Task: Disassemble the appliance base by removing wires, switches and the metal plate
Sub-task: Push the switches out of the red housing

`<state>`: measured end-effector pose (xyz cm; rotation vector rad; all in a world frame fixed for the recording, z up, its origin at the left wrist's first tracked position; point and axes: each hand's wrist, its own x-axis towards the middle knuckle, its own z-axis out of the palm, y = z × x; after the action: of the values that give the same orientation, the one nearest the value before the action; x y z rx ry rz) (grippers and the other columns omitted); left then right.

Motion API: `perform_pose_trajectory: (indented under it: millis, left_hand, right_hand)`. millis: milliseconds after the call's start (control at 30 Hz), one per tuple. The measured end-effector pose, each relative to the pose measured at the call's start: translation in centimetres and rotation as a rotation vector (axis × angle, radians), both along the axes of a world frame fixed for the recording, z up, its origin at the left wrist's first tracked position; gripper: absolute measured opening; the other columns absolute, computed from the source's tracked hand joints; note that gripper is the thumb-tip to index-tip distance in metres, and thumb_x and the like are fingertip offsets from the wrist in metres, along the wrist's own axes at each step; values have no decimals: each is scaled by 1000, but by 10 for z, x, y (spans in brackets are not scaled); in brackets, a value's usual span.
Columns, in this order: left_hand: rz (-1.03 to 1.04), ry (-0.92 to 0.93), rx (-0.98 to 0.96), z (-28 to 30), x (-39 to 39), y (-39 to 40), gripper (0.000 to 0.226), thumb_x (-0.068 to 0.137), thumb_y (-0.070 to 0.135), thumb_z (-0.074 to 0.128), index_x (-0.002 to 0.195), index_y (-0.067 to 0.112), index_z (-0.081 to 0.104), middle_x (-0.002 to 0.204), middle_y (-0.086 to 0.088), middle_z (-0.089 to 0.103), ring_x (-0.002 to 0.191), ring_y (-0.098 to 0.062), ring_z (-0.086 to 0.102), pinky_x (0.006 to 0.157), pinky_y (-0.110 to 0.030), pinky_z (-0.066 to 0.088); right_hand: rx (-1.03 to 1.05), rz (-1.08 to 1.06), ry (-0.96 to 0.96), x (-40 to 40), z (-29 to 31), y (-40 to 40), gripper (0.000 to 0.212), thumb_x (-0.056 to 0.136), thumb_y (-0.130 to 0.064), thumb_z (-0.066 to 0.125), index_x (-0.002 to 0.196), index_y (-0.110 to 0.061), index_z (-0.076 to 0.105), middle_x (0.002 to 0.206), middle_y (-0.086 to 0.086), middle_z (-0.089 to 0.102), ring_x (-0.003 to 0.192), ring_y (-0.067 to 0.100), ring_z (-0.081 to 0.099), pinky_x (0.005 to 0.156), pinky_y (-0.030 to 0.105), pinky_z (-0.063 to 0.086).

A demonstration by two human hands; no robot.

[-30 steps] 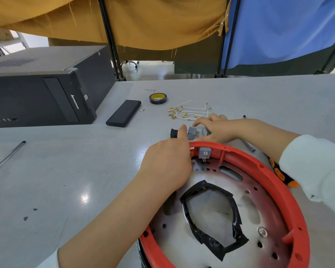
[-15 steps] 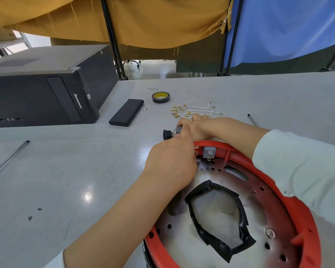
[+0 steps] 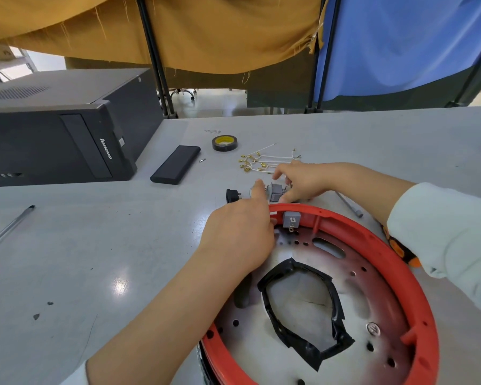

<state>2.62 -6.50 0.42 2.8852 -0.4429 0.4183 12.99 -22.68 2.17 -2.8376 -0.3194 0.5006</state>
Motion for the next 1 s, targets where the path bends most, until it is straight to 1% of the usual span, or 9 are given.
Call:
perform_pose_trajectory:
  millis: [167, 333, 467, 567, 667, 733, 867, 933, 1000]
  left_hand:
    - [-3, 11, -12, 0, -1, 0, 64, 93, 33, 45, 146, 19, 12, 101, -6, 63, 89, -29, 60, 60, -31, 35]
    - [-4, 21, 8, 1, -1, 1, 60, 93, 33, 45, 145, 20, 16, 102, -7, 63, 90, -30, 60, 61, -32, 36]
    - [-12, 59, 43, 4, -2, 1, 50, 93, 27, 45, 139, 20, 28, 106, -7, 62, 89, -31, 58, 63, -31, 36]
    - [-3, 96, 48, 8, -4, 3, 28, 90, 16, 43, 118, 21, 46, 99, -7, 60, 73, -27, 47, 58, -30, 31]
    - [45, 145, 24, 13, -5, 5, 27, 86, 11, 43, 111, 20, 49, 98, -7, 59, 72, -26, 43, 56, -30, 30]
    - [85, 157, 25, 15, -5, 5, 25, 85, 12, 44, 108, 20, 48, 99, -8, 58, 73, -26, 44, 56, -30, 30]
    - [89, 168, 48, 16, -6, 4, 46, 87, 18, 48, 131, 25, 35, 108, -7, 59, 85, -29, 54, 62, -33, 36]
    - [44, 169, 68, 15, -9, 6, 63, 89, 25, 51, 143, 32, 19, 116, -4, 56, 97, -29, 57, 65, -33, 39]
    - [10, 179, 83, 16, -12, 12, 60, 90, 29, 49, 142, 33, 21, 122, -3, 53, 106, -29, 55, 72, -34, 41]
  right_hand:
    - [13, 20, -72, -3, -3, -9, 59, 86, -34, 67, 134, -16, 39, 113, 5, 47, 82, 15, 51, 75, 28, 43]
    - [-49, 21, -110, -5, -2, -22, 56, 86, -28, 68, 134, -17, 41, 130, 8, 49, 115, 23, 49, 93, 31, 39]
    - [-18, 14, -139, -14, 1, -28, 53, 89, -28, 62, 136, -16, 41, 133, 9, 46, 117, 23, 48, 96, 31, 38]
    - [139, -6, -277, -32, 11, -24, 38, 93, -29, 56, 129, -18, 49, 125, 5, 52, 109, 17, 51, 89, 27, 40]
    - [362, -38, -284, -64, 20, -18, 25, 95, -36, 51, 116, -25, 57, 110, -6, 58, 92, 6, 54, 72, 19, 39]
    - [341, 0, -231, -85, 21, -15, 28, 97, -39, 44, 116, -24, 58, 112, -7, 60, 98, 9, 55, 79, 22, 40]
    - [181, 88, -250, -114, 13, -9, 32, 101, -31, 35, 127, -19, 49, 122, 3, 58, 110, 20, 52, 94, 34, 40]
    - [160, 97, -288, -119, 14, -5, 32, 102, -30, 33, 126, -18, 49, 119, 5, 59, 107, 22, 53, 89, 34, 40]
    - [128, 106, -269, -120, 16, -1, 29, 101, -31, 32, 120, -17, 51, 106, 5, 60, 97, 22, 55, 78, 33, 40]
